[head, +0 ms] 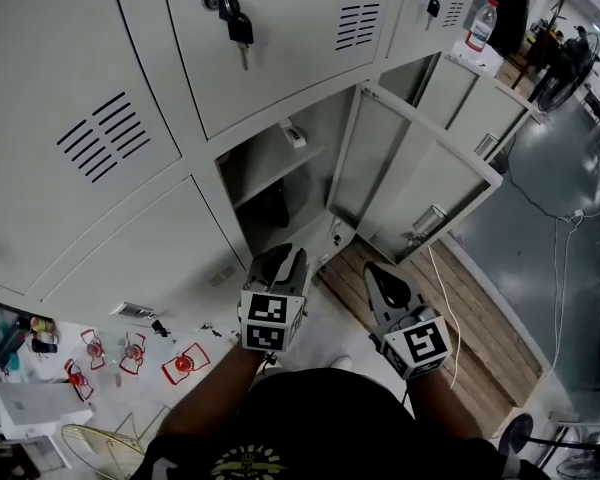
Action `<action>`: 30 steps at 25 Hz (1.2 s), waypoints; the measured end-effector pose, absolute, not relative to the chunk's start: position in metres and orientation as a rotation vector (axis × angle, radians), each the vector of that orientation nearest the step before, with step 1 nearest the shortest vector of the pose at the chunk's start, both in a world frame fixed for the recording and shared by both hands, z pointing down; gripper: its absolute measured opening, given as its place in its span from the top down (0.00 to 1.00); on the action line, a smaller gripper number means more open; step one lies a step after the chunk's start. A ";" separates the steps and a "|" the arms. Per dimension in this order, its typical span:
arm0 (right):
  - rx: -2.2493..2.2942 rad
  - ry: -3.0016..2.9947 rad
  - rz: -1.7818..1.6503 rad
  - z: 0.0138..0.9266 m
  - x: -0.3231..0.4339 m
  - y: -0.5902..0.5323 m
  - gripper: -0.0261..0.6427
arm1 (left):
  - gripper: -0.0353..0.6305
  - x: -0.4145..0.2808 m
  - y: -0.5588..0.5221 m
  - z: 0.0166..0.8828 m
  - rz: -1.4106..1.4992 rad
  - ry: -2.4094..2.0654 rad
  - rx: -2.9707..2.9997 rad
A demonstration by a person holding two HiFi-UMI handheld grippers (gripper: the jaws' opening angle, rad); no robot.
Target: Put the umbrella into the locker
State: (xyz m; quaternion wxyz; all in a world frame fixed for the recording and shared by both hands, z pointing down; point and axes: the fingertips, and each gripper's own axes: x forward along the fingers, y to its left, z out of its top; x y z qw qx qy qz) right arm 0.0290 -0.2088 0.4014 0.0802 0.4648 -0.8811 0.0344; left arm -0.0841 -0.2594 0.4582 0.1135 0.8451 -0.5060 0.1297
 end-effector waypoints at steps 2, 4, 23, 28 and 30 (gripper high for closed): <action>1.382 -2.654 0.043 0.391 0.027 -0.208 0.93 | 0.85 -0.097 -0.250 0.439 0.342 -1.552 2.495; 1.366 -2.673 -0.046 0.377 0.024 -0.207 0.93 | 0.87 -0.108 -0.240 0.423 0.319 -1.612 2.505; 1.375 -2.708 -0.221 0.323 0.006 -0.183 0.93 | 0.91 -0.141 -0.189 0.330 0.208 -1.749 2.673; 1.375 -2.686 -0.207 0.328 0.000 -0.180 0.93 | 0.91 -0.150 -0.192 0.324 0.237 -1.741 2.703; 1.370 -2.681 -0.198 0.330 -0.005 -0.179 0.93 | 0.91 -0.152 -0.194 0.320 0.254 -1.744 2.727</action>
